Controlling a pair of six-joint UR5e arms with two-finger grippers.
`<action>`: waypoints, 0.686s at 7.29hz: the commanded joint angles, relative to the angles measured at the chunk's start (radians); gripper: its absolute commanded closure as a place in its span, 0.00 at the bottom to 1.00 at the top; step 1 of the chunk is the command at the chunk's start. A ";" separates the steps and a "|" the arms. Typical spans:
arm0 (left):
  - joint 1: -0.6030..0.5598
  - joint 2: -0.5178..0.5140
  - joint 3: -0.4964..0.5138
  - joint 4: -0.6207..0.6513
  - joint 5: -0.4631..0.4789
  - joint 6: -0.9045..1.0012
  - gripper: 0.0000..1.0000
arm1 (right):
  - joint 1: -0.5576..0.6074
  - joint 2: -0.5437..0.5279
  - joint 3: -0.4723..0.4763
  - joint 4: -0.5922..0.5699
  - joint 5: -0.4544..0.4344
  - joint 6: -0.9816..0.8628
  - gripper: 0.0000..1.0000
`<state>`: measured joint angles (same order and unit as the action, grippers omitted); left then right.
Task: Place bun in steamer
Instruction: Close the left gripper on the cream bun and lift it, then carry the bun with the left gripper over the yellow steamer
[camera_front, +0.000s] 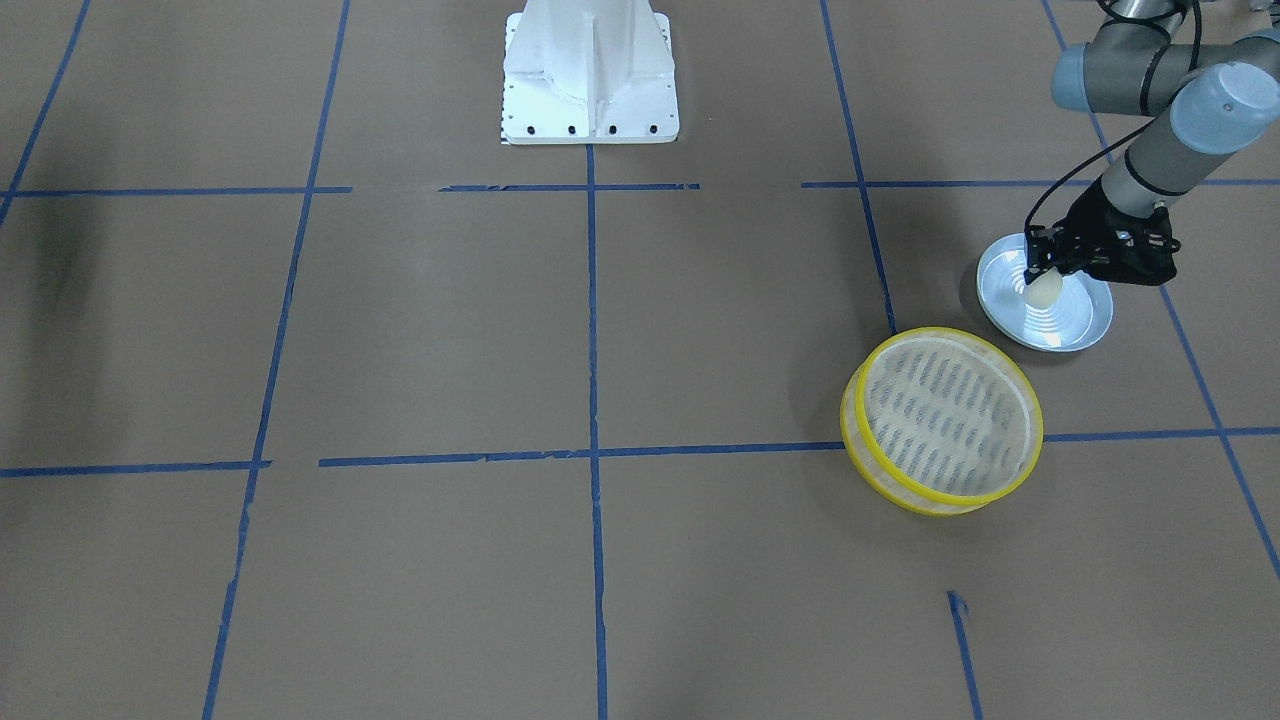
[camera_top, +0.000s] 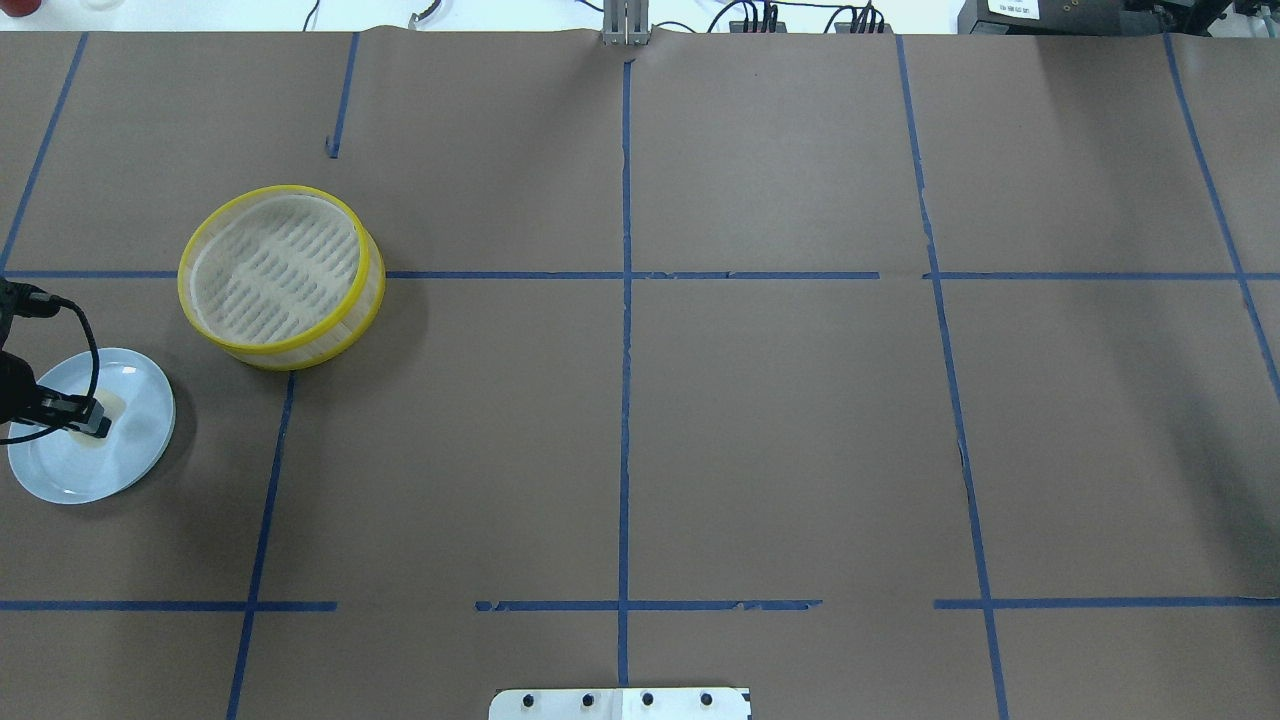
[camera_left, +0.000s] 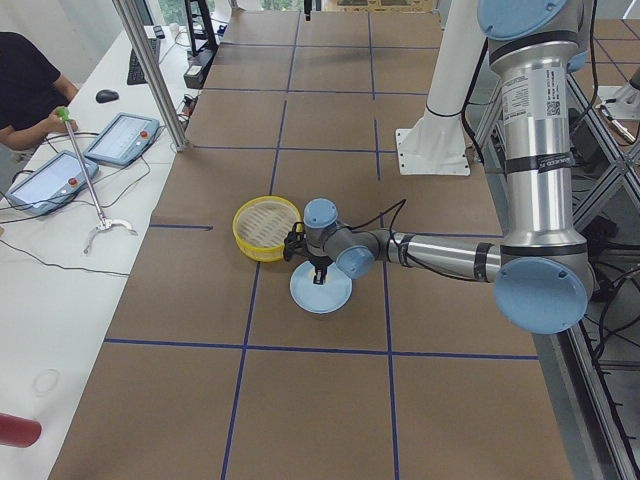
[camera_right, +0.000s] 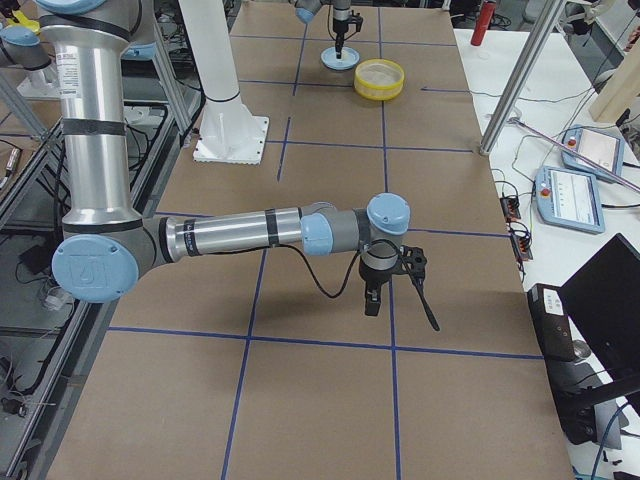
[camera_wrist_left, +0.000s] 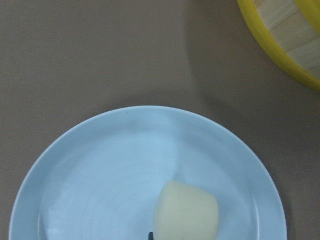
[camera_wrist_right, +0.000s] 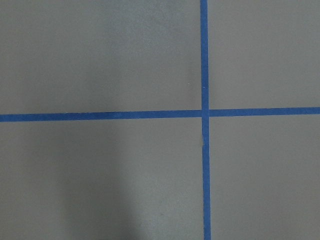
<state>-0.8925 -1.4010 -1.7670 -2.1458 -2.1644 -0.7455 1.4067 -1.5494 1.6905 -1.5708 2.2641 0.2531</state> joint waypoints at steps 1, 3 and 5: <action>-0.012 0.010 -0.125 0.154 0.000 0.006 0.69 | 0.000 0.000 0.000 0.000 0.000 0.000 0.00; -0.101 -0.007 -0.231 0.310 0.000 0.014 0.69 | 0.000 0.000 0.000 0.000 0.000 0.000 0.00; -0.146 -0.147 -0.264 0.500 0.000 0.014 0.69 | 0.000 0.000 0.000 0.000 0.000 0.000 0.00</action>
<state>-1.0158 -1.4592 -2.0120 -1.7654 -2.1645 -0.7322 1.4066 -1.5493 1.6905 -1.5708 2.2641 0.2531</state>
